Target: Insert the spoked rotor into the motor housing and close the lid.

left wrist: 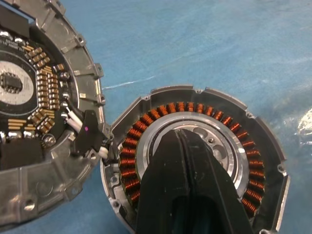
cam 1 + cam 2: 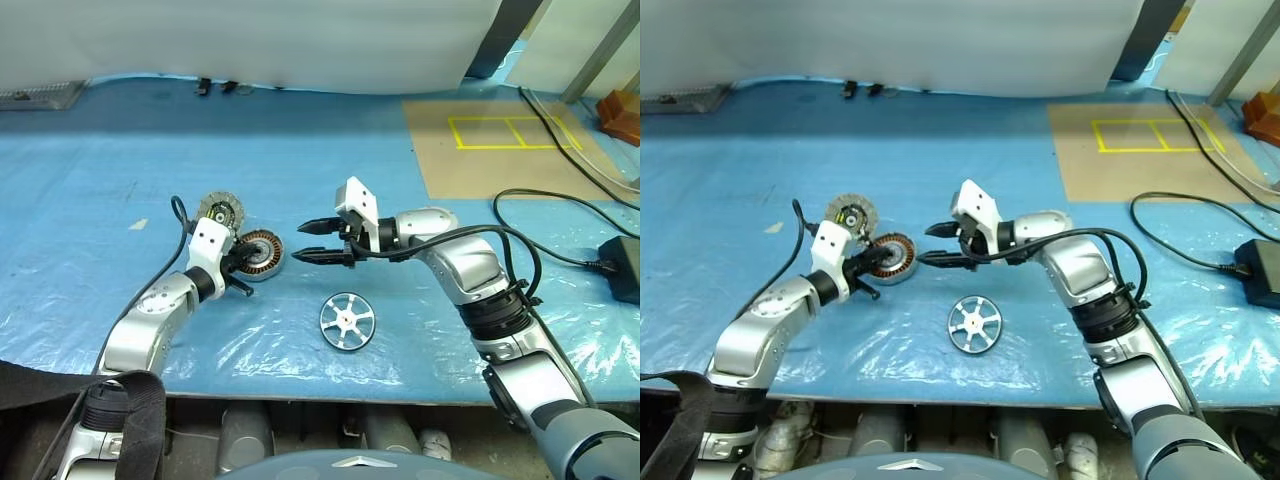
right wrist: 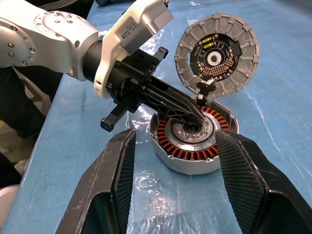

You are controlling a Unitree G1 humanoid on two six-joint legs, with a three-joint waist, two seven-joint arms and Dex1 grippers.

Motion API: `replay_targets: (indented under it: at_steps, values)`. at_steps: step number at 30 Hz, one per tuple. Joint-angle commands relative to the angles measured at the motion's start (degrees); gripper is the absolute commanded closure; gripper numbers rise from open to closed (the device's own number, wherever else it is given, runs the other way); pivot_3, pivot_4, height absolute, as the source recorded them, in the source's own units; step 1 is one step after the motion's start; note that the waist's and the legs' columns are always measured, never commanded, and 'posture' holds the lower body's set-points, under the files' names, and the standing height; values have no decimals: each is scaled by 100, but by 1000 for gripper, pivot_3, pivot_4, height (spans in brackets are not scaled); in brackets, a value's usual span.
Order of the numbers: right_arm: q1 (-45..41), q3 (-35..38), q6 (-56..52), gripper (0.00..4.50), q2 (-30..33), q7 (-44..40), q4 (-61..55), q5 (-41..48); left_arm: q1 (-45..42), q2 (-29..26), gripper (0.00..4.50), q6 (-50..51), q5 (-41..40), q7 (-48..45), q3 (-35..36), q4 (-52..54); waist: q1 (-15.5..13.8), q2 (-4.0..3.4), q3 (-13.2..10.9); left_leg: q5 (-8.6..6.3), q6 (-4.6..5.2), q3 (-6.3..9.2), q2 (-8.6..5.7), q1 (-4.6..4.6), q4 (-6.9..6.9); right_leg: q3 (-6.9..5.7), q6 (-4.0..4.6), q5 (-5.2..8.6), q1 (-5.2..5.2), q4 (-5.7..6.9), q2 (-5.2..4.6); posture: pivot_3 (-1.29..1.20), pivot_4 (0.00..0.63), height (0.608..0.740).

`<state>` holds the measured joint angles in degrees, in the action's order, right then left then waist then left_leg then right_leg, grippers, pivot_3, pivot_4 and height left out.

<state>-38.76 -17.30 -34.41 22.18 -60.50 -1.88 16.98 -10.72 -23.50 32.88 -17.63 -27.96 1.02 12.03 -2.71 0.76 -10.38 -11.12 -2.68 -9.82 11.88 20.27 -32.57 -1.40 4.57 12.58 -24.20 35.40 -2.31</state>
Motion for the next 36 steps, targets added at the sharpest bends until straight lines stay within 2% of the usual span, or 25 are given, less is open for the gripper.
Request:
replay_targets:
  at_steps: [1,12,17,25,30,36]
  values:
    - [-161,2,9,1865,-50,-42,-40,71,-216,-66,4482,44,-4,-21,44,69,6,0,0,0,0,0,0,0,-1,0,0,0,0,0,0,0,150,740]
    - [-181,0,13,1865,-58,-58,27,57,105,-221,4482,390,-22,-101,3,244,8,0,0,0,0,0,0,1,4,0,0,0,-1,-3,1,0,150,740]
    - [-151,-45,91,1865,-41,-45,82,-22,192,-125,4482,248,64,-56,-117,215,3,0,0,0,0,0,-1,-1,2,0,0,0,0,-2,-1,0,150,740]
    - [-120,-47,131,1865,-44,-46,82,-7,28,32,4482,-102,-171,-199,146,297,-4,0,0,0,0,1,0,5,4,-1,0,0,-1,-5,0,0,150,740]
    - [-206,11,28,1865,-39,-115,32,103,495,-116,4482,-1127,-46,-484,214,712,26,0,0,0,0,1,0,4,5,-1,0,0,-2,-7,1,0,150,740]
    - [-306,-131,401,1865,235,-154,162,-296,1518,-96,4482,-1953,-97,-545,535,1240,13,0,0,0,0,0,1,6,17,-2,0,0,-2,-21,1,0,150,740]
